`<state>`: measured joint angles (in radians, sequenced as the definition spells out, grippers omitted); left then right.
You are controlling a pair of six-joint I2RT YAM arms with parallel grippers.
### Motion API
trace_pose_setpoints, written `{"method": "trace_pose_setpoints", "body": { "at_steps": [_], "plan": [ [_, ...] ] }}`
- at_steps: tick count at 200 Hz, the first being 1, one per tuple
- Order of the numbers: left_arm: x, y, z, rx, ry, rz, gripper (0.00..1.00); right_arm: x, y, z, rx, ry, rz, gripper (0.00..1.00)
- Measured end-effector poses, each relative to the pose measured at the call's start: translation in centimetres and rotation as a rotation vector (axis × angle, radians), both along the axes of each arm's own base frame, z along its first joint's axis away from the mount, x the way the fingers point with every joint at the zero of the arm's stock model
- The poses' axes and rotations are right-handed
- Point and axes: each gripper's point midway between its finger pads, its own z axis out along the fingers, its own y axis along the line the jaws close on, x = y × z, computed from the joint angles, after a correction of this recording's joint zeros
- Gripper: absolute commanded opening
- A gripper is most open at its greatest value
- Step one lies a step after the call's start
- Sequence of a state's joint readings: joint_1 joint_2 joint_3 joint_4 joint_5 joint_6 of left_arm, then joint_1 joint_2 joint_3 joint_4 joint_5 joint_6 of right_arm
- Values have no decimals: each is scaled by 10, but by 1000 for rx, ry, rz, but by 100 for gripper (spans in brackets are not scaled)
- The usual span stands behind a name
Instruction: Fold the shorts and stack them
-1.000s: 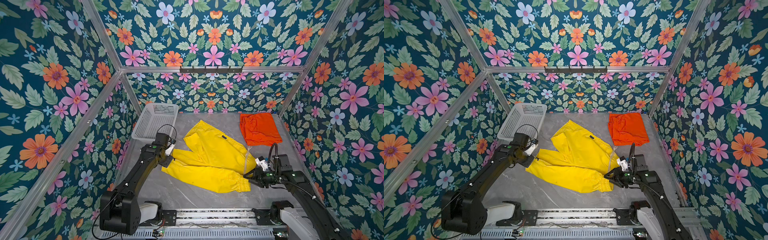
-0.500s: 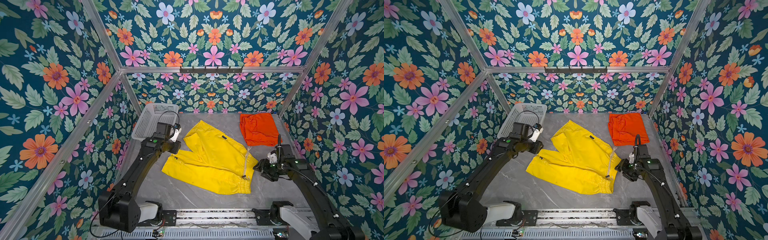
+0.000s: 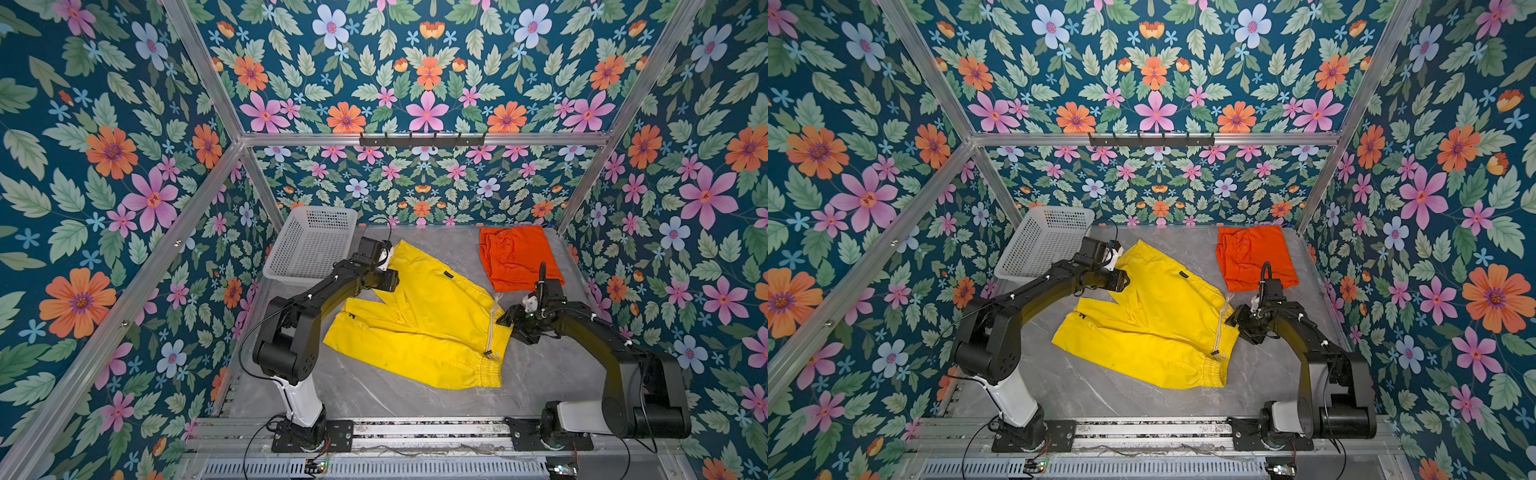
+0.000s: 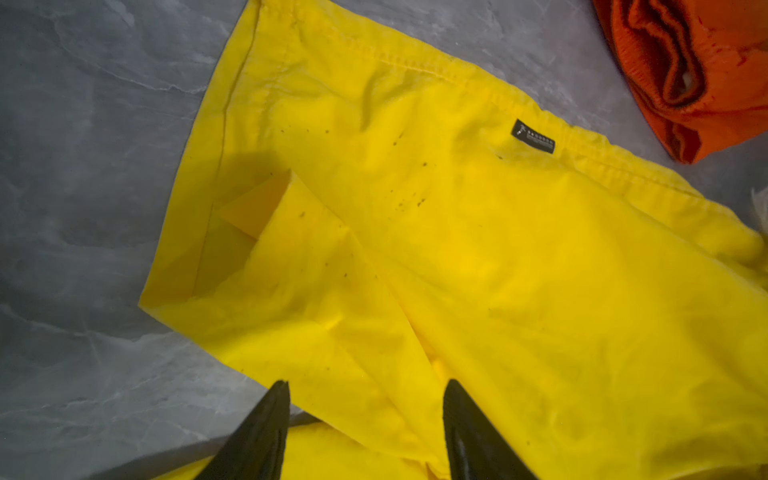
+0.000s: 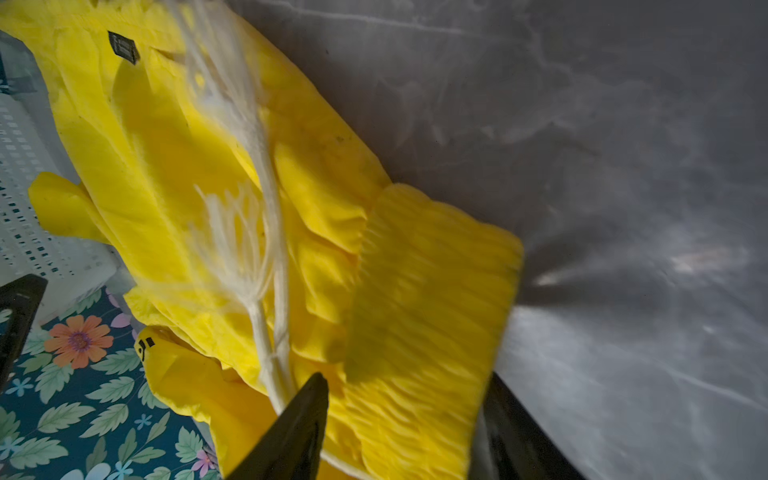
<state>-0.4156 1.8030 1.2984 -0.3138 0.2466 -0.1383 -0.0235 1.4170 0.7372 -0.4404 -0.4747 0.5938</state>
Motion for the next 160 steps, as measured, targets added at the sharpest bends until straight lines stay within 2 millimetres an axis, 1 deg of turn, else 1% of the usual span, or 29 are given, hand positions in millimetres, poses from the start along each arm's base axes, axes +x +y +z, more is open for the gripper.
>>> {"method": "trace_pose_setpoints", "body": {
  "at_steps": [24,40,57,75,84,92,106,119,126,137,142,149,160],
  "plan": [
    [11,-1,-1,-26,6,55,64,16,3,-9,18,0,12,27],
    [13,0,-1,-36,8,89,64,32,8,-7,10,-30,50,18],
    [17,8,4,-40,3,130,64,54,20,6,-9,-91,125,12],
    [25,28,11,-51,-8,207,64,86,30,25,-33,-170,194,8],
    [27,37,15,-61,-8,242,64,101,30,31,-53,-200,213,7],
    [28,46,17,-65,-10,268,63,112,26,34,-92,-214,214,6],
    [26,58,19,-68,-6,312,62,129,18,43,-138,-236,222,6],
    [22,61,20,-65,-1,316,62,142,10,50,-182,-254,227,9],
    [20,63,19,-62,5,319,62,147,5,52,-204,-262,230,15],
    [16,65,17,-64,13,320,61,152,-5,55,-239,-260,226,33],
    [15,68,16,-62,17,325,61,153,-9,57,-254,-261,222,39],
    [15,73,14,-60,22,334,61,155,-15,60,-274,-264,220,43],
    [16,78,11,-68,33,341,60,158,-24,70,-310,-278,220,45]
  ]
}}
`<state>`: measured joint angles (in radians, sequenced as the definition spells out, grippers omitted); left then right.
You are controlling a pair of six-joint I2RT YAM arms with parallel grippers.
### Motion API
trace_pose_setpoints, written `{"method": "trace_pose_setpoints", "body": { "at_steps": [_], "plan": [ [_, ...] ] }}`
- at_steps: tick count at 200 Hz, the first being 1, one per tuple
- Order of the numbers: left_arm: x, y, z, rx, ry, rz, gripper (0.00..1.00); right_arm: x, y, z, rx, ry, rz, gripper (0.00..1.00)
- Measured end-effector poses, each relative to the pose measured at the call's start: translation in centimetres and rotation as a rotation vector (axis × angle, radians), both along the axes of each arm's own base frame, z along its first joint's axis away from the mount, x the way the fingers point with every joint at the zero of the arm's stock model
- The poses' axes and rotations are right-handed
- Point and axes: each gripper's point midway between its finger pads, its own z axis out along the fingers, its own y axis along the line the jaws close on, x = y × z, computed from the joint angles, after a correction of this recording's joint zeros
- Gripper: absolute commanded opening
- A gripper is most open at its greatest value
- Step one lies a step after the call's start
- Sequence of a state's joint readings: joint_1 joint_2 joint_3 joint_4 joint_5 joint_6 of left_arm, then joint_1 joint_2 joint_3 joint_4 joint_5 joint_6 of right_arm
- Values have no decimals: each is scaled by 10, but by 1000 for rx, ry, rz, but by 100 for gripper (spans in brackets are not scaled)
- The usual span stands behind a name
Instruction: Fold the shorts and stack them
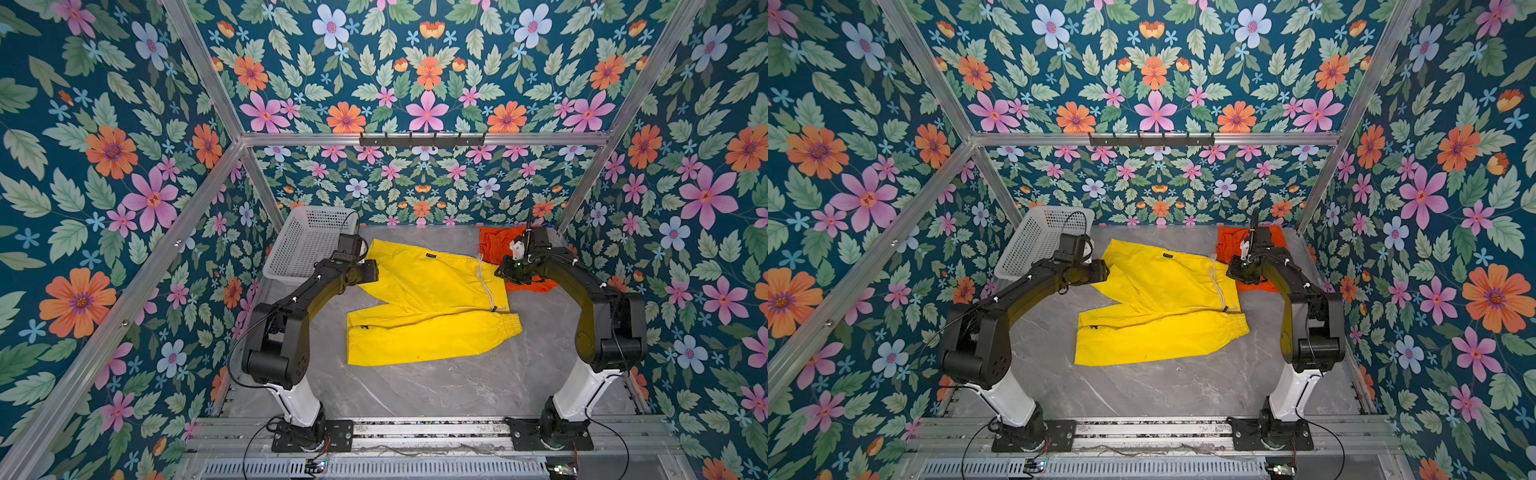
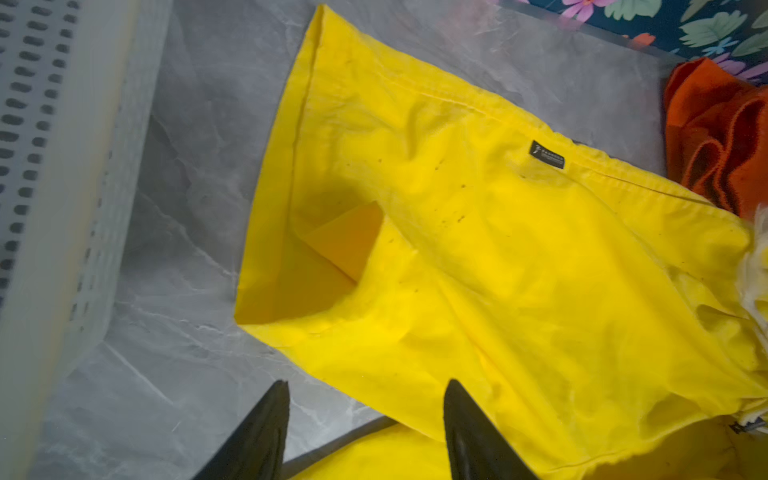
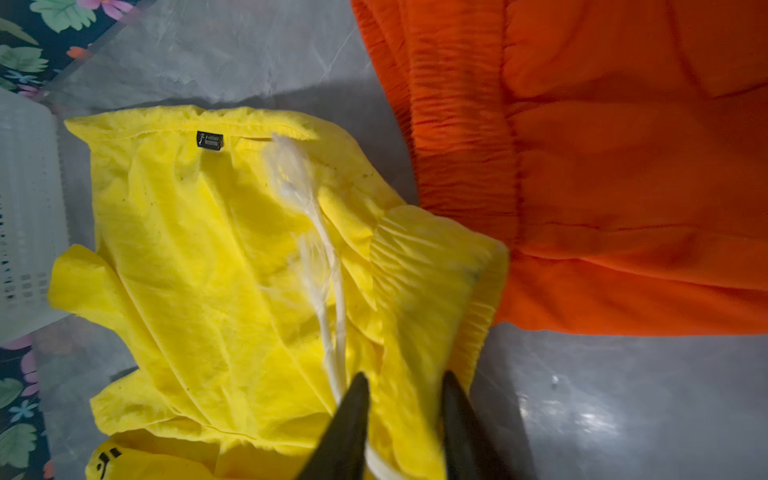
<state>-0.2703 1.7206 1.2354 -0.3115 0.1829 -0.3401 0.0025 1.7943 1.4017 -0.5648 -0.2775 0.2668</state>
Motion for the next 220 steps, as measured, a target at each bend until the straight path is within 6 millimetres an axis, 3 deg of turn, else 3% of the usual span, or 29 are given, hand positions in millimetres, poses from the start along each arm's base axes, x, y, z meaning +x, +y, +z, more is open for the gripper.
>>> {"method": "trace_pose_setpoints", "body": {
  "at_steps": [31,45,59,88,111,138,194,220],
  "plan": [
    [14,3,-4,-18,8,-32,58,-1,6,44,-48,-95,36,46],
    [21,-3,-5,-14,4,-80,57,-10,30,60,-34,-137,91,46],
    [27,-10,-7,-15,4,-131,56,-23,61,62,1,-150,170,45],
    [40,-19,-16,-7,17,-214,55,-47,118,35,95,-103,282,45],
    [44,-22,-27,11,44,-259,54,-49,134,0,138,-35,284,45],
    [45,-24,-38,28,71,-300,48,-49,140,-33,159,35,267,44],
    [41,-29,-47,16,108,-343,36,-31,148,-54,185,43,245,44],
    [40,-30,-50,12,124,-351,10,-21,161,-48,208,14,264,44]
  ]
}}
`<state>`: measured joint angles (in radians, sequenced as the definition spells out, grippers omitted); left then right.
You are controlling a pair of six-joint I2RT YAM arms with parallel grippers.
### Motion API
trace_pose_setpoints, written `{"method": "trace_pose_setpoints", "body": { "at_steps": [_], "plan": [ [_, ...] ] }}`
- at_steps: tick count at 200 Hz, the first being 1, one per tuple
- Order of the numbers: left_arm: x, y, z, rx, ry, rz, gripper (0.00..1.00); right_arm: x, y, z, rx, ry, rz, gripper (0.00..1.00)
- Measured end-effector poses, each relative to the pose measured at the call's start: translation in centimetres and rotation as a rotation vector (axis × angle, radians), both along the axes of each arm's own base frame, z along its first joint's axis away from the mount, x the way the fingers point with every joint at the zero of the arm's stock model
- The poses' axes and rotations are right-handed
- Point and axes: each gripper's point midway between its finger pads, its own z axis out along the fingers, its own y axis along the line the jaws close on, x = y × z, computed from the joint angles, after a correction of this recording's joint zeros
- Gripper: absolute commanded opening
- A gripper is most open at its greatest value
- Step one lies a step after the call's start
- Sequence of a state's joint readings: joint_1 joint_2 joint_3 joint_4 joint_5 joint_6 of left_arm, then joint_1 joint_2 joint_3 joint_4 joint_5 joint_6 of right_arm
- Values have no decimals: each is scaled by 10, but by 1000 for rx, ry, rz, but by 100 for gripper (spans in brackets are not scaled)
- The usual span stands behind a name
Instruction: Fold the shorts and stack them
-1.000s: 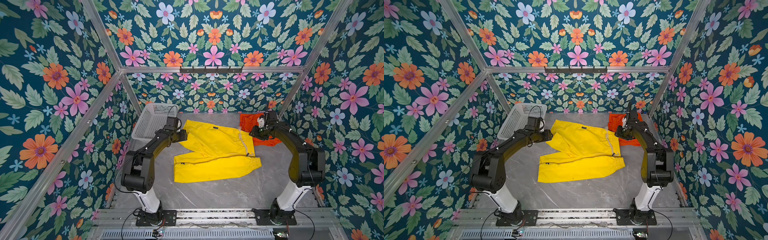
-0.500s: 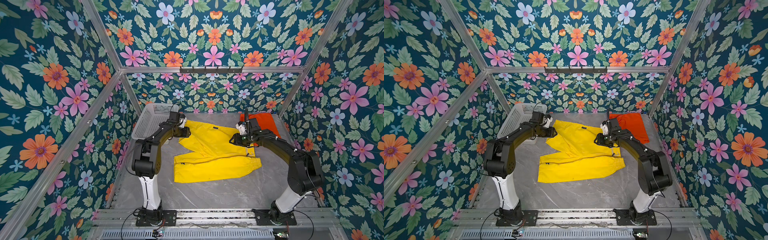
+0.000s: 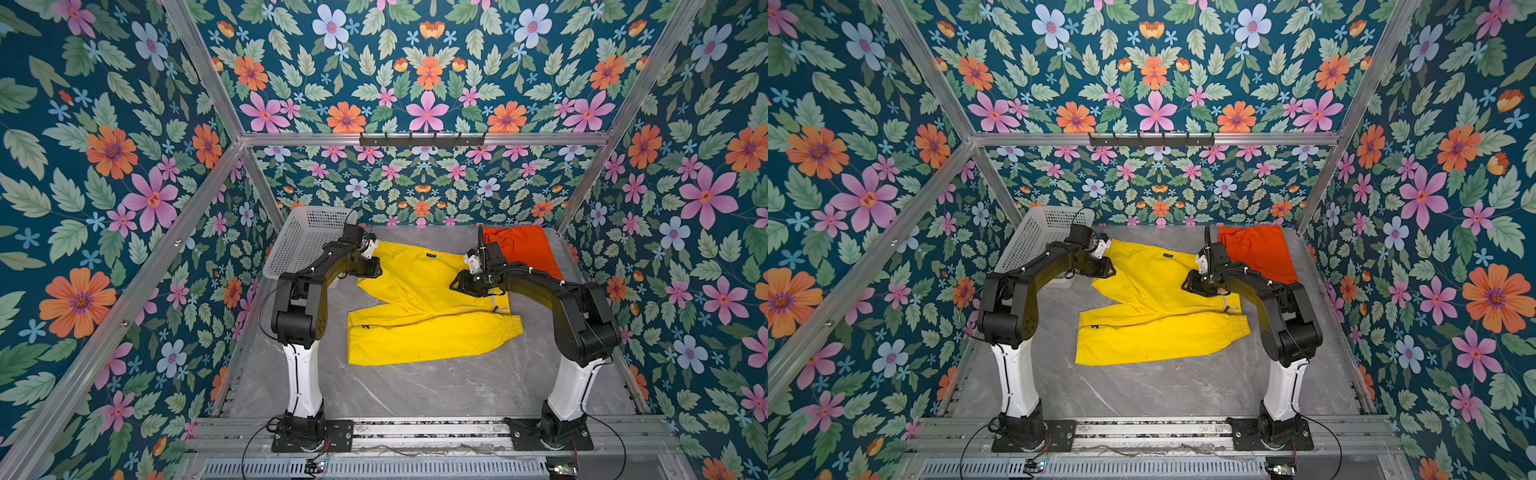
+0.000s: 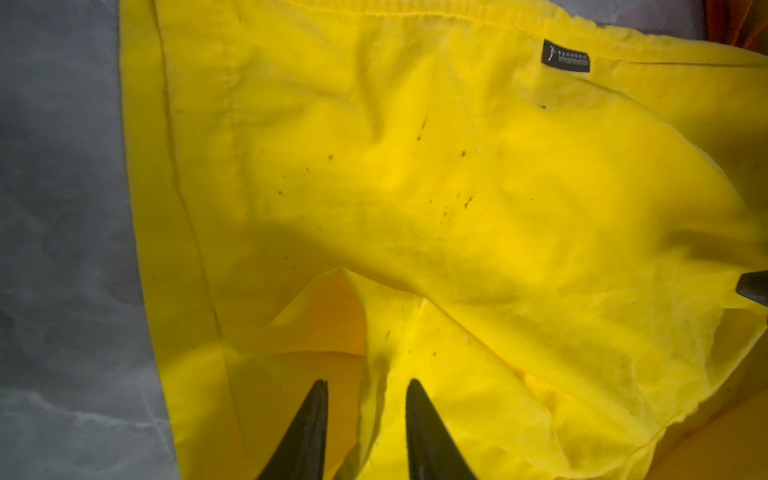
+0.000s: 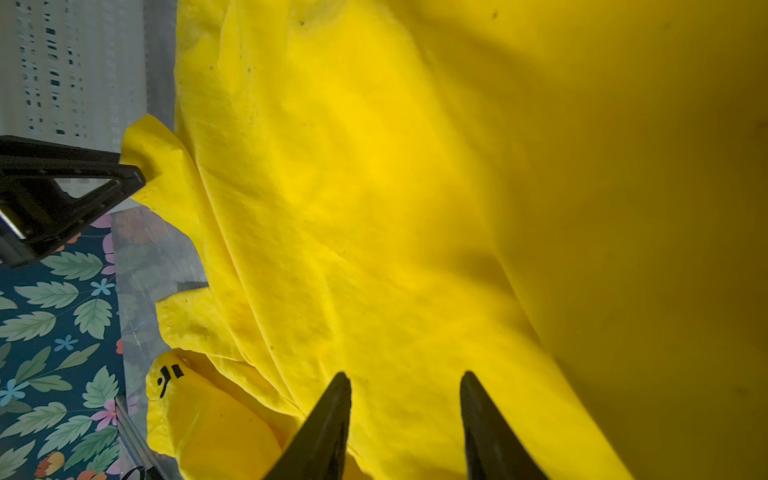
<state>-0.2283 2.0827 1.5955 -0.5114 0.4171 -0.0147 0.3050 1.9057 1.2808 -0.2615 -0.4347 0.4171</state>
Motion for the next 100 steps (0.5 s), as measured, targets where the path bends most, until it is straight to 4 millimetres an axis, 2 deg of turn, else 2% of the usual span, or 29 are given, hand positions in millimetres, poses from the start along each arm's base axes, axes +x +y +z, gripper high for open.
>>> {"method": "trace_pose_setpoints", "body": {
  "at_steps": [23,46,65,100],
  "plan": [
    [-1,1,5,-1,-8,-13,0,12,21,5,23,-34,31,44],
    [-4,3,15,-11,-17,-13,0,25,44,5,42,-51,62,44],
    [-9,5,22,-17,-20,-13,0,44,60,1,72,-71,68,43],
    [-19,12,30,-12,-20,-13,0,75,66,-22,68,-52,16,42]
  ]
}}
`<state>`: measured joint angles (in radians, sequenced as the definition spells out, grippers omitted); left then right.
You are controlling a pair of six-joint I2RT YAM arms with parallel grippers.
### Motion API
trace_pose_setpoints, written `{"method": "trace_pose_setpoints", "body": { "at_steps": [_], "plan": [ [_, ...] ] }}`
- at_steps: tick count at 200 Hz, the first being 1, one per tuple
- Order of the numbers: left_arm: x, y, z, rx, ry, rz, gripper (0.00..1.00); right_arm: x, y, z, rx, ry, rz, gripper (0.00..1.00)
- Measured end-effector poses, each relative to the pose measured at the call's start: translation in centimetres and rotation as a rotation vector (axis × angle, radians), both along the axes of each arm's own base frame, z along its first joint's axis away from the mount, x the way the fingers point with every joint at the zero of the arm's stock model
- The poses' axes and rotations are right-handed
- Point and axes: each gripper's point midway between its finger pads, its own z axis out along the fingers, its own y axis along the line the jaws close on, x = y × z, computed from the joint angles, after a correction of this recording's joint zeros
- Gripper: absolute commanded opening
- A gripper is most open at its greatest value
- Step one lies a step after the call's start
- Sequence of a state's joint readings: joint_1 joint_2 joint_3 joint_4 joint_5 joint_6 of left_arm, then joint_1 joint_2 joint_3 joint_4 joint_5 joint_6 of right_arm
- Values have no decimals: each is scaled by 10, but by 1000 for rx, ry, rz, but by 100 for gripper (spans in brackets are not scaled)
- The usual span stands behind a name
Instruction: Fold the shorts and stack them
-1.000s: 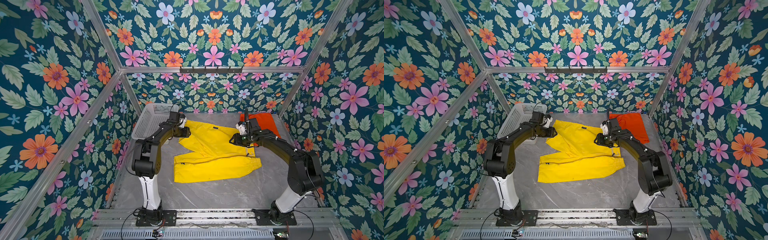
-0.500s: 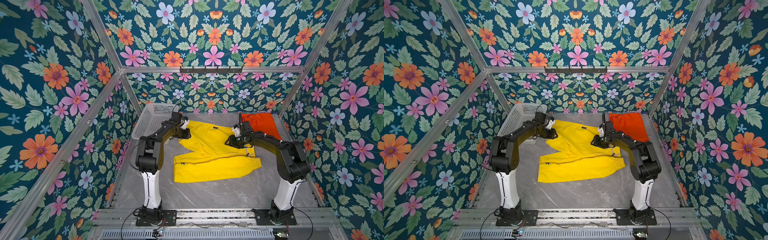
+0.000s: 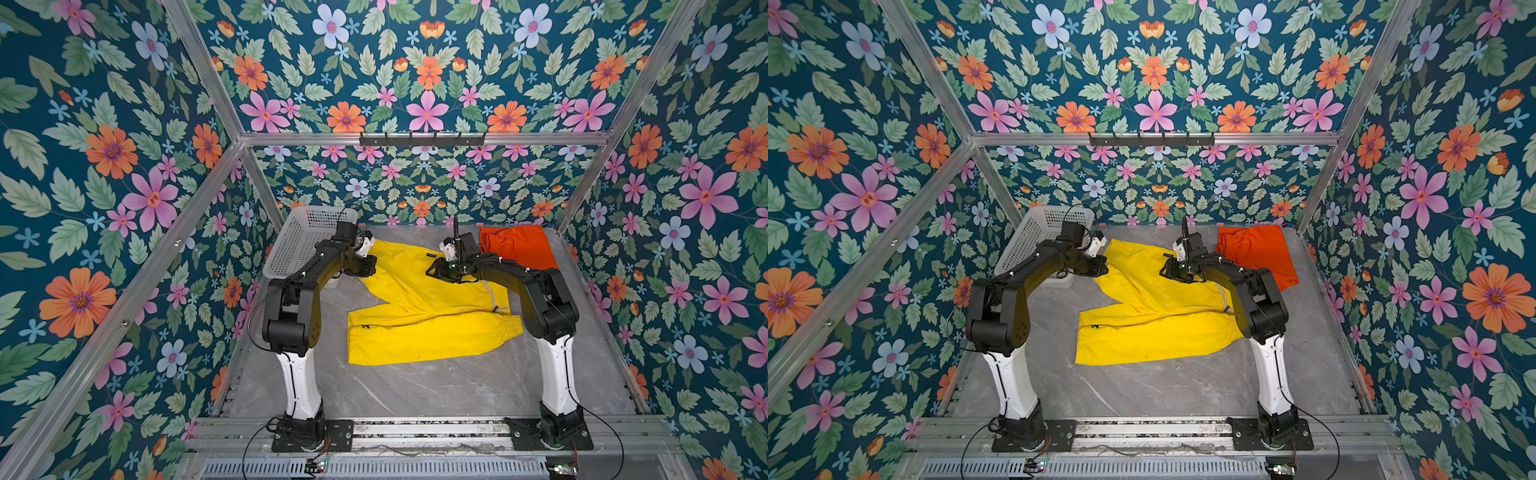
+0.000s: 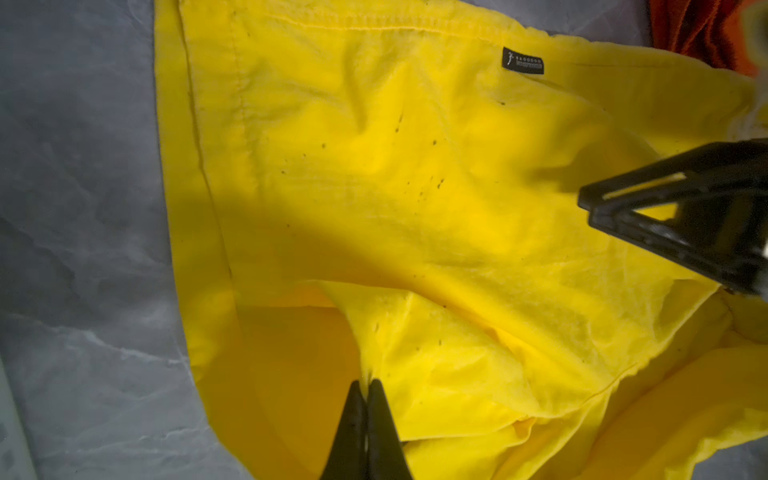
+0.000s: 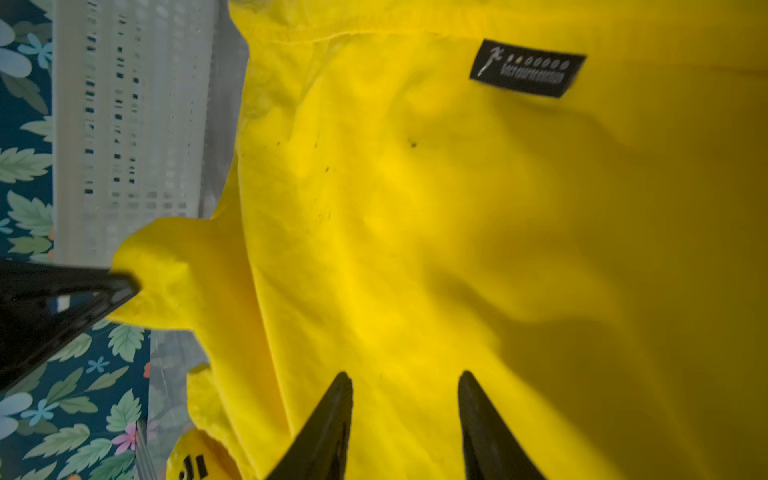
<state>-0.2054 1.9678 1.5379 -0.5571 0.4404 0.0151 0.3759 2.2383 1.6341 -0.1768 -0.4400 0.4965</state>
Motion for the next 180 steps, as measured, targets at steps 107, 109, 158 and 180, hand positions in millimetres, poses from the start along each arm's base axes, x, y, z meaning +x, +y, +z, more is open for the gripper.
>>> {"method": "trace_pose_setpoints", "body": {
  "at_steps": [107,109,158,180],
  "plan": [
    [-43,43,-26,224,110,47,0,33,-42,-17,-126,19,-160,41],
    [-43,45,-27,231,110,50,0,33,-42,-17,-127,19,-160,41],
    [-24,62,-37,339,101,97,38,30,-36,-13,-131,6,-128,46],
    [-21,63,-26,328,80,120,47,23,-24,-4,-120,2,-92,48]
  ]
}}
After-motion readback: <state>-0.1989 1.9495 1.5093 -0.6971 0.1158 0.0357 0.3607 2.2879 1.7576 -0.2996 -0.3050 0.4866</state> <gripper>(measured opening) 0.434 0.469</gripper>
